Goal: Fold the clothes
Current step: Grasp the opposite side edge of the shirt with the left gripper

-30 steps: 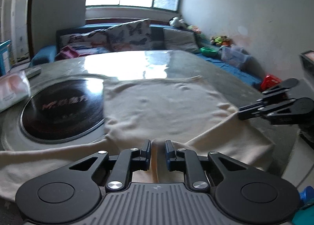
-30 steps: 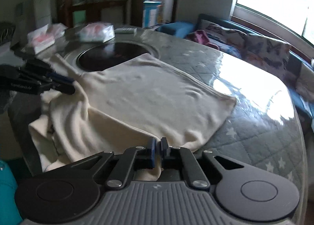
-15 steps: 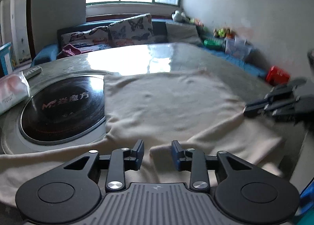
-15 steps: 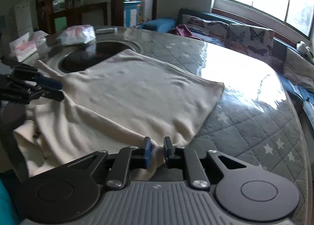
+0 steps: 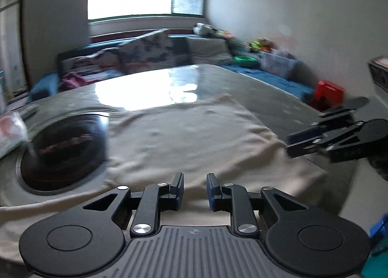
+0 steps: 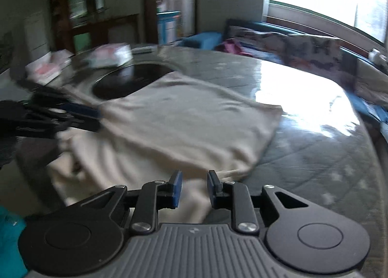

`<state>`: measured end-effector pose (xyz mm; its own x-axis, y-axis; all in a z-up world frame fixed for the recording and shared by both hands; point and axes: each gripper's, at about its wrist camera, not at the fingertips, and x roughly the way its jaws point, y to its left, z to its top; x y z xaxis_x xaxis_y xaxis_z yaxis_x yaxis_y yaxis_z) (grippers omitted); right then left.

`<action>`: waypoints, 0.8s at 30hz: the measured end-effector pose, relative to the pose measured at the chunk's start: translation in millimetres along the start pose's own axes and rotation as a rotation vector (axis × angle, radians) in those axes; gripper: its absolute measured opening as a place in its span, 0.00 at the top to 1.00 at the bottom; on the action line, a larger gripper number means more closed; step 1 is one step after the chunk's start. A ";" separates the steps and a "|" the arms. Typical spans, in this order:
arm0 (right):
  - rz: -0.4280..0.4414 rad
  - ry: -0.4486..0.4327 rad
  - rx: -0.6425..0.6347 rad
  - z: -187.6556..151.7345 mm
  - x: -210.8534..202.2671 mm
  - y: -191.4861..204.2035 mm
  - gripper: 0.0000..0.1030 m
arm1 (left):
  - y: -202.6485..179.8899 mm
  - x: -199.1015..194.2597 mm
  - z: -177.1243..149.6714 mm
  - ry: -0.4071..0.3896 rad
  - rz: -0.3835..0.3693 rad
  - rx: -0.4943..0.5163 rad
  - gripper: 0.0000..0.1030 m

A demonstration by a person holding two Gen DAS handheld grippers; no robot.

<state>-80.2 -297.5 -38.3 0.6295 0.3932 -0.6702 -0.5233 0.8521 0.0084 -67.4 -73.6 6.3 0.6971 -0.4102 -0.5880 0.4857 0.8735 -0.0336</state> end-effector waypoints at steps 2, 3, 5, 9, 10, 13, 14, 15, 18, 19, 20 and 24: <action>0.024 0.012 -0.020 -4.7 2.6 9.9 0.79 | -6.5 5.2 -6.2 0.026 -0.014 0.016 0.78; 0.032 0.026 -0.029 -7.0 4.1 13.7 0.79 | -7.6 6.4 -9.7 0.038 -0.015 0.019 0.78; 0.035 0.043 -0.058 -9.3 5.2 20.1 0.78 | -7.9 7.5 -17.2 0.059 -0.011 0.020 0.77; 0.054 0.044 -0.107 -1.8 5.2 28.3 0.78 | 0.8 -1.1 -22.6 0.052 0.014 -0.012 0.77; 0.065 0.040 -0.114 2.2 7.0 30.3 0.78 | 3.5 -3.5 -23.2 0.049 0.021 -0.023 0.77; 0.098 0.026 -0.140 14.7 16.2 38.6 0.78 | 11.4 -8.2 -26.8 0.047 0.046 -0.053 0.77; 0.109 0.021 -0.152 18.9 20.6 42.3 0.78 | 13.6 -10.4 -28.3 0.045 0.053 -0.062 0.77; 0.123 0.018 -0.162 22.9 25.4 46.3 0.78 | 16.0 -13.1 -29.6 0.041 0.061 -0.073 0.77; 0.168 0.021 -0.190 33.3 42.8 58.1 0.79 | 25.2 -21.7 -33.3 0.030 0.089 -0.112 0.77; 0.179 0.024 -0.202 36.0 48.9 62.1 0.79 | 29.5 -24.6 -34.7 0.028 0.103 -0.129 0.77; 0.187 0.028 -0.213 38.2 54.4 65.8 0.79 | 33.8 -27.4 -36.0 0.025 0.117 -0.146 0.77; 0.210 0.038 -0.258 45.6 70.7 80.4 0.79 | 55.3 -42.7 -41.8 0.008 0.200 -0.217 0.70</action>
<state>-51.6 -185.4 -51.2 0.4728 0.5337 -0.7012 -0.7707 0.6362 -0.0354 -92.4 3.2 -4.2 0.7631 -0.2233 -0.6065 0.2143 0.9728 -0.0885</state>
